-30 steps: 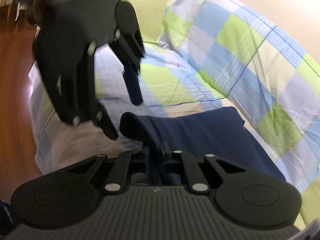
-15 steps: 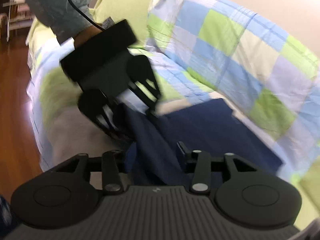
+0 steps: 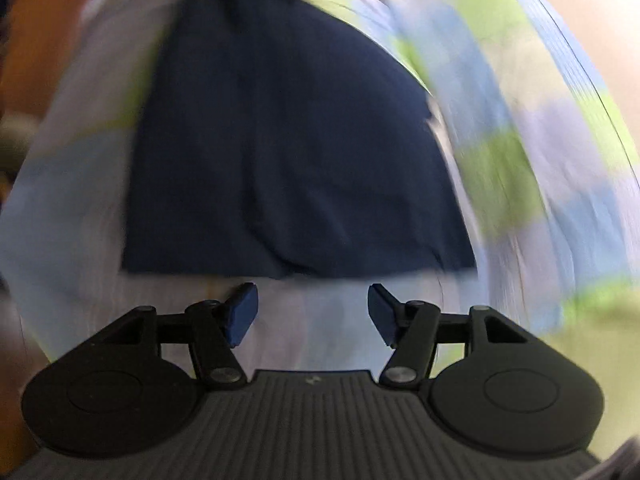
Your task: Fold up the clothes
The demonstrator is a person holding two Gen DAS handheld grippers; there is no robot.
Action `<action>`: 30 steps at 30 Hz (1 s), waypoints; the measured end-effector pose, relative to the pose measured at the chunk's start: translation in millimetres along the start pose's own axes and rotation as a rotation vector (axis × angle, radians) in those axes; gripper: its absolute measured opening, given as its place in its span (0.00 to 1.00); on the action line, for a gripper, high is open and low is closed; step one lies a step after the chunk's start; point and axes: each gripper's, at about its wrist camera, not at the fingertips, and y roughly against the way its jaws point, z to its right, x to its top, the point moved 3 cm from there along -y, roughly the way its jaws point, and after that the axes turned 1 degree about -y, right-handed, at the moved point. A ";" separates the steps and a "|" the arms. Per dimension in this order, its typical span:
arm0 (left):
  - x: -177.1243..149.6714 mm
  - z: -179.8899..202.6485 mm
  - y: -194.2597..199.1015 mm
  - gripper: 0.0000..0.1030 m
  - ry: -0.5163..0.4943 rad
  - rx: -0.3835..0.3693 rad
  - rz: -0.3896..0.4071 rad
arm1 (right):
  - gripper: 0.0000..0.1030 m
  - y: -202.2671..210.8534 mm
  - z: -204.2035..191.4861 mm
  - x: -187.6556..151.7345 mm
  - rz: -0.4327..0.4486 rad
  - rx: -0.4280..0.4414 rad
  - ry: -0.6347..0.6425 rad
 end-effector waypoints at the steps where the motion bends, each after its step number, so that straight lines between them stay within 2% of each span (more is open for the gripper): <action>1: 0.6 1.5 -0.1 0.31 0.000 0.002 -0.006 | 0.55 1.7 -1.3 -3.2 0.025 0.001 0.027; 5: 1.3 1.8 -2.7 0.32 0.003 -0.006 -0.023 | 0.55 1.4 -4.3 -13.9 0.180 0.016 0.172; 9: 3.9 -21.7 -0.4 0.32 0.100 -0.056 -0.031 | 0.53 -8.0 -1.9 -9.6 0.308 0.028 0.230; 11: 5.2 -33.5 0.8 0.31 0.149 -0.081 -0.036 | 0.45 -8.5 -3.5 -11.4 0.337 0.064 0.235; 13: 6.6 -45.3 2.0 0.29 0.197 -0.106 -0.040 | 0.10 -8.3 -6.7 -15.5 0.337 0.130 0.225; 15: 8.0 -57.1 3.2 0.27 0.246 -0.132 -0.044 | 0.10 -11.1 -4.0 -17.5 0.330 0.175 0.201; 18: 10.3 -74.7 5.0 0.20 0.318 -0.169 -0.050 | 0.06 -16.0 16.7 -11.1 0.302 0.255 0.093; 21: 12.6 -92.4 6.9 0.19 0.391 -0.207 -0.057 | 0.05 -16.4 55.0 -9.6 0.270 0.384 -0.117; 22: 13.3 -98.3 7.6 0.18 0.415 -0.220 -0.059 | 0.04 -18.2 82.6 -12.5 0.249 0.441 -0.257; 25: 14.3 -121.7 7.7 0.18 0.500 -0.248 -0.058 | 0.04 -25.0 136.9 -21.7 0.233 0.455 -0.532; 27: 9.4 -159.2 -1.3 0.18 0.618 -0.262 -0.050 | 0.04 -33.6 174.0 -30.4 0.220 0.455 -0.719; 28: 6.3 -178.3 -6.9 0.18 0.680 -0.270 -0.047 | 0.04 -37.8 182.9 -32.7 0.215 0.454 -0.765; 30: -10.9 -221.3 -35.6 0.19 0.847 -0.317 -0.063 | 0.04 -55.1 213.1 -45.3 0.187 0.434 -0.909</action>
